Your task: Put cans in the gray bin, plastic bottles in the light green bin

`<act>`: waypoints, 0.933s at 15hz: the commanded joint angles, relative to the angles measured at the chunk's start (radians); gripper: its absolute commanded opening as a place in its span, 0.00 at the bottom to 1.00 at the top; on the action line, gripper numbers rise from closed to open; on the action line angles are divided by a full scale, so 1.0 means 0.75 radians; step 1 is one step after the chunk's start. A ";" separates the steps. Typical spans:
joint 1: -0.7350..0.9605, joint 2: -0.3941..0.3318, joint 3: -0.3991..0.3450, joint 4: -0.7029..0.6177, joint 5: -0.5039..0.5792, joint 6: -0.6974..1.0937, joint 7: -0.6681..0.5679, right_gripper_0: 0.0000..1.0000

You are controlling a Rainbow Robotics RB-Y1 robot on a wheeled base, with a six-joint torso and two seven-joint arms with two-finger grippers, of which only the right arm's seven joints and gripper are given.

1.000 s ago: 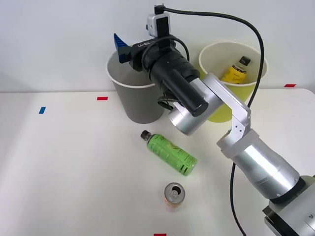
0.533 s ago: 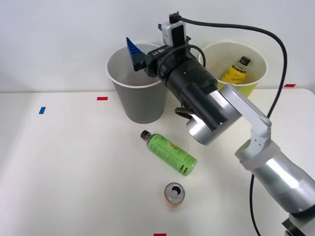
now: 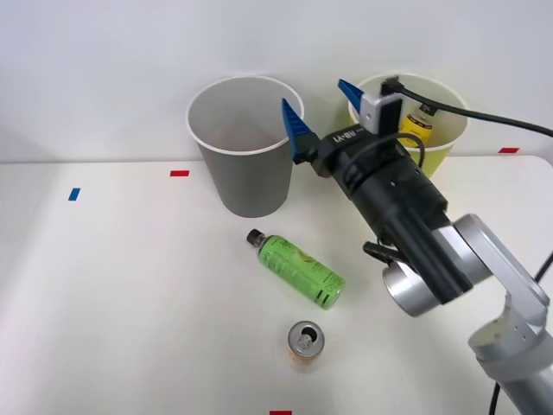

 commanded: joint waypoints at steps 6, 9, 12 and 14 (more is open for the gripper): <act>0.606 0.004 -0.239 -0.353 -0.004 -0.136 -0.004 0.86; 0.808 0.015 -0.310 -0.368 -0.020 -0.262 -0.012 0.86; 0.990 0.017 -0.361 -0.443 -0.028 -0.279 -0.019 0.86; 1.123 0.045 -0.384 -0.511 -0.034 -0.285 -0.021 0.86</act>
